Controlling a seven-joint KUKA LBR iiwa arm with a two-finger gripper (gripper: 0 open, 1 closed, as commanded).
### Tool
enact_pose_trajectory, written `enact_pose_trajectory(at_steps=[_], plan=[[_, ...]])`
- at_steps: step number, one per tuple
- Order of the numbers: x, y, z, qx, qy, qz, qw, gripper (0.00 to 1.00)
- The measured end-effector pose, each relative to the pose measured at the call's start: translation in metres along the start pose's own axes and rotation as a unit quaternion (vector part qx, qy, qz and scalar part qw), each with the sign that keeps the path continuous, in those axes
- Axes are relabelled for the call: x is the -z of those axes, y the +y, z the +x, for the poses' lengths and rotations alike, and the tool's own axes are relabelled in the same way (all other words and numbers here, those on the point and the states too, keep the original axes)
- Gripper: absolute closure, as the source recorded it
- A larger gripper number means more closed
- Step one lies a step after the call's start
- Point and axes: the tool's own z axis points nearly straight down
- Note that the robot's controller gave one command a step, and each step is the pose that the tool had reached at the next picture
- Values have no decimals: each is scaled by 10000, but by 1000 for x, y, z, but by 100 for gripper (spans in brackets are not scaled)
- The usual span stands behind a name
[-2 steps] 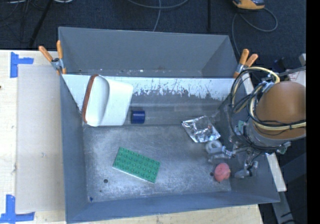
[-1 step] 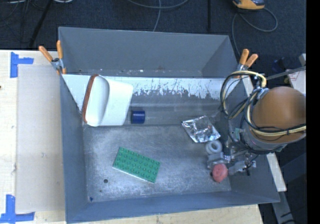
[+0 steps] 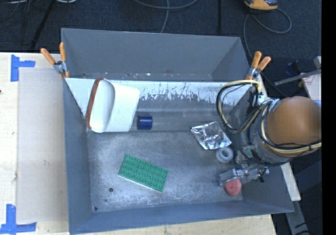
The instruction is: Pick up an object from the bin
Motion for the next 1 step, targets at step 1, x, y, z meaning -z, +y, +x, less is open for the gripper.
enact_pose_trajectory(at_steps=[1], plan=[[-1, 1, -4, -10, -42, -17, 10000, 100]])
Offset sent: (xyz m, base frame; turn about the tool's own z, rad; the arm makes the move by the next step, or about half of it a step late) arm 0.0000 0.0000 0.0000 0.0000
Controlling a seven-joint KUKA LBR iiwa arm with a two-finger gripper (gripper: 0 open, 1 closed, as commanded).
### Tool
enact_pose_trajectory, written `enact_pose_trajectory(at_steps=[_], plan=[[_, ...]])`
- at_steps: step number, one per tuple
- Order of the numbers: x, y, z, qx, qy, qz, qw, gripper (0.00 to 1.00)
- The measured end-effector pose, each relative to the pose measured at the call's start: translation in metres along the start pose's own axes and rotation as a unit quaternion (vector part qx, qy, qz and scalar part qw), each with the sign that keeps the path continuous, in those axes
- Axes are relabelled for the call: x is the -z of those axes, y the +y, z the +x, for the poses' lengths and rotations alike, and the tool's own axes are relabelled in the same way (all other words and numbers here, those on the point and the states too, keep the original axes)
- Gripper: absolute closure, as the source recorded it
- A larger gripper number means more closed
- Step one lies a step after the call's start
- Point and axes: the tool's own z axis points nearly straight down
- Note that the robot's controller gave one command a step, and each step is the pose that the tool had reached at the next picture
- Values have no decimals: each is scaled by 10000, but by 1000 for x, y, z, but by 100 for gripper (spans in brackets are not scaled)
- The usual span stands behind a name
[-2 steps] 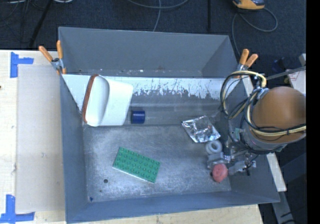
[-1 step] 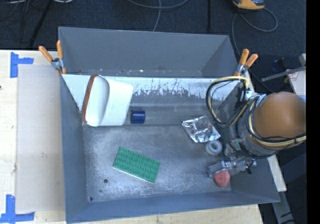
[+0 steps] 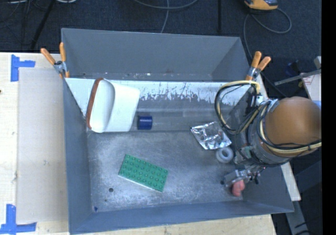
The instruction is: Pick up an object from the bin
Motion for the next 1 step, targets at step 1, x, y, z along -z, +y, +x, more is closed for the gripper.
enact_pose_trajectory(at_steps=[1], plan=[[57, -2, -3, -22, 96, -35, 9999, 100]])
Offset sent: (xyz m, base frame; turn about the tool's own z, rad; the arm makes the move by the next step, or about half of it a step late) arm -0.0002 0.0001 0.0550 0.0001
